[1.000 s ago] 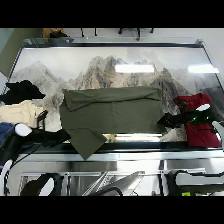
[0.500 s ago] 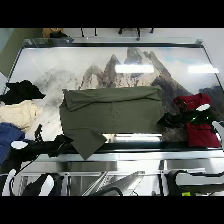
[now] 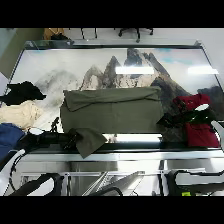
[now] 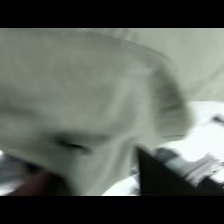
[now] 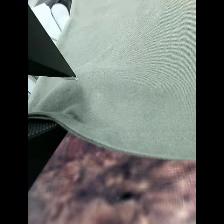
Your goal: Fold the shirts.
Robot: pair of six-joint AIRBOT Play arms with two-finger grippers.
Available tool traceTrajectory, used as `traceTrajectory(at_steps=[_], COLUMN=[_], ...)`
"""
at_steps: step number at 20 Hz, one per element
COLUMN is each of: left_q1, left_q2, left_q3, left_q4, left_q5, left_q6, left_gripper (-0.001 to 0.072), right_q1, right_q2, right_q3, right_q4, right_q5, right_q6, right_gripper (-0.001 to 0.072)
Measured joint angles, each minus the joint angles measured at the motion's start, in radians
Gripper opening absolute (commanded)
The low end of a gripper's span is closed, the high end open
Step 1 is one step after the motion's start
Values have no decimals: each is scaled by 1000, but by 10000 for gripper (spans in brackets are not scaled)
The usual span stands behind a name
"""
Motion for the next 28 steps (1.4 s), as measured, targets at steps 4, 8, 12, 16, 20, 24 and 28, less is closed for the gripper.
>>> traceTrajectory(at_steps=[4, 8, 12, 16, 20, 24, 28], left_q1=[1, 76, 173, 215, 188, 100, 46], left_q2=[-11, 88, 235, 383, 453, 334, 100], left_q3=[74, 104, 142, 167, 191, 335, 554], left_q4=[68, 92, 106, 133, 149, 135, 128], left_q5=[-13, -77, -187, -294, -266, -191, -135], left_q6=[0, -6, -19, -45, -55, -52, -35], left_gripper=[15, 15, 14, 15, 15, 15, 15], right_q1=[0, -1, -42, -90, -105, -108, -108], right_q2=[0, 5, 55, 130, 171, 171, 95], right_q3=[0, 1, 0, 1, 2, 14, 46], right_q4=[-17, -23, -138, -188, -28, 261, 498], right_q5=[-5, 6, 45, 65, 54, -24, -104], right_q6=[0, 1, 95, 159, 85, -47, -174], right_gripper=[58, 13, 12, 13, 13, 14, 14])
